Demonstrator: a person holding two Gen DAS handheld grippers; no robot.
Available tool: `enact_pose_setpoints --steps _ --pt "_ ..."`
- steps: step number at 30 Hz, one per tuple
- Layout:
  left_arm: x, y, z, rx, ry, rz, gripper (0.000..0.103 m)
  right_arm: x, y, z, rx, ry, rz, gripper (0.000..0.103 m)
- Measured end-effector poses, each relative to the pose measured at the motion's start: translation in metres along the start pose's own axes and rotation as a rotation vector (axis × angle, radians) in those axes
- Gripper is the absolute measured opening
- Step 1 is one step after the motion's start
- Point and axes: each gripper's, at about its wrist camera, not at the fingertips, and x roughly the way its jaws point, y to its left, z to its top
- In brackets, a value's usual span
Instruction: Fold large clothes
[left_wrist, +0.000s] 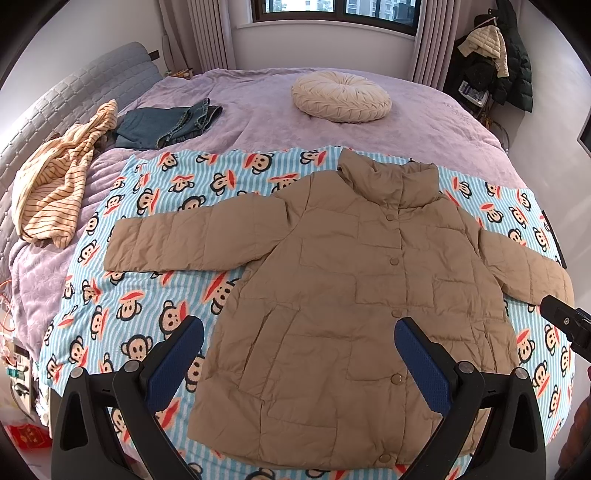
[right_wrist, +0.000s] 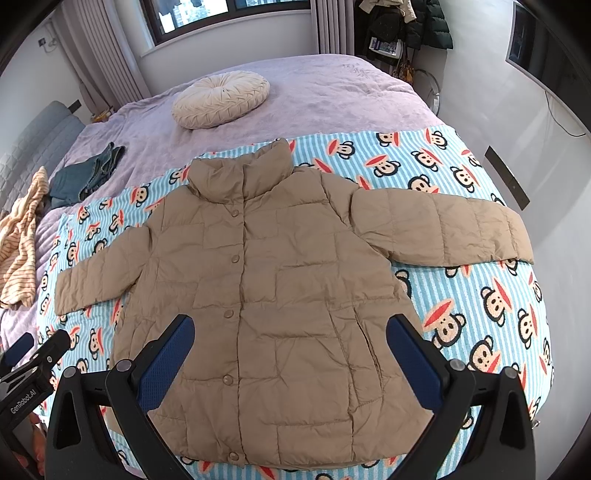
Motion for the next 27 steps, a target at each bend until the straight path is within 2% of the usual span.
enact_pose_setpoints --steps 8,14,19,23,27 --pt "0.006 0.006 -0.01 -0.002 0.013 -0.017 0.103 0.002 0.003 -0.006 0.008 0.011 -0.006 0.103" --pt "0.022 0.022 -0.011 -0.034 0.06 -0.034 0.103 0.024 0.008 -0.011 0.008 0.087 -0.001 0.103" --pt "0.05 0.055 -0.014 -0.099 0.126 -0.071 0.103 0.051 0.025 -0.024 0.007 0.189 0.012 0.103" --pt "0.079 0.094 -0.017 -0.155 0.131 -0.07 0.103 0.076 0.05 -0.04 -0.031 0.253 0.026 0.103" --pt "0.124 0.144 -0.019 -0.253 0.138 -0.084 0.103 0.11 0.08 -0.055 -0.078 0.3 0.057 0.103"
